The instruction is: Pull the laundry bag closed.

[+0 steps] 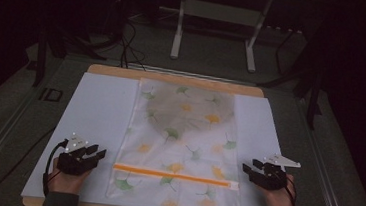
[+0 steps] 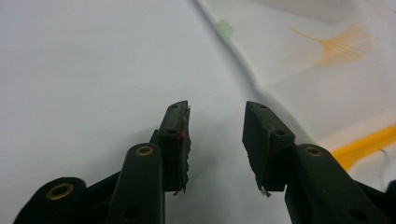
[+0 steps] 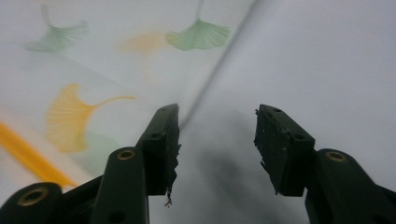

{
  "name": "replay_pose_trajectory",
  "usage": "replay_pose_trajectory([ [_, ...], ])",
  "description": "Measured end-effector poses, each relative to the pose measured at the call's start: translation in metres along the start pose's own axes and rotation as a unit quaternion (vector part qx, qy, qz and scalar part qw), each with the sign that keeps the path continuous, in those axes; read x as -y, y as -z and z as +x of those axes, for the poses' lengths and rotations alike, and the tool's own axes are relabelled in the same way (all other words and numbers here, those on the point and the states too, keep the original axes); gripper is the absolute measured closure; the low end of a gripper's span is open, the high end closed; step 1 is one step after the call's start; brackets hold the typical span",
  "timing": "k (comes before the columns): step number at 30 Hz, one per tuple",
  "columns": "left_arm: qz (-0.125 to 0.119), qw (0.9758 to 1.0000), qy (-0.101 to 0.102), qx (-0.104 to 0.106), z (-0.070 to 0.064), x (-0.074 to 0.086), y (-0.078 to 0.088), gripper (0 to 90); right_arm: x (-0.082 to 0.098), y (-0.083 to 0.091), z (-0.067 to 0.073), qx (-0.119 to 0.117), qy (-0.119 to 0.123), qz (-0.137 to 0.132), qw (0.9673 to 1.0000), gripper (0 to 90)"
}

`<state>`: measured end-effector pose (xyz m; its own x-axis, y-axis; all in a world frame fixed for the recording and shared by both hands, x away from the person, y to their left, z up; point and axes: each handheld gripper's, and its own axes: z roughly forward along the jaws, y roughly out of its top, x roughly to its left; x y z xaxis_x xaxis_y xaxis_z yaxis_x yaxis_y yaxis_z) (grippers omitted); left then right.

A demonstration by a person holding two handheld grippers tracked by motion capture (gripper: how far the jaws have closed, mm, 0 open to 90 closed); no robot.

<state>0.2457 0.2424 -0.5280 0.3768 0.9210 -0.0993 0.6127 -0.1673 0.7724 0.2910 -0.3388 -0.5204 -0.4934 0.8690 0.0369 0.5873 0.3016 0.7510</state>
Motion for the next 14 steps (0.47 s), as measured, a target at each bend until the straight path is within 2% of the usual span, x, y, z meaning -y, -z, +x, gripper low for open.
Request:
replay_pose_trajectory([
  [8, 0.002, 0.9990, 0.015, -0.043, 0.011, 0.001, -0.003, 60.4, 0.002, -0.003, -0.005, 0.018, -0.010, -0.003, 0.9998, 49.2],
  [12, 0.006, 0.9975, 0.021, -0.068, 0.017, -0.001, -0.010, 58.5, 0.004, -0.004, -0.006, 0.020, -0.012, -0.001, 0.9997, 48.9],
  [14, 0.009, 0.9966, 0.026, -0.077, 0.021, -0.002, -0.014, 57.4, 0.005, -0.006, -0.005, 0.028, -0.007, 0.004, 0.9996, 48.9],
])
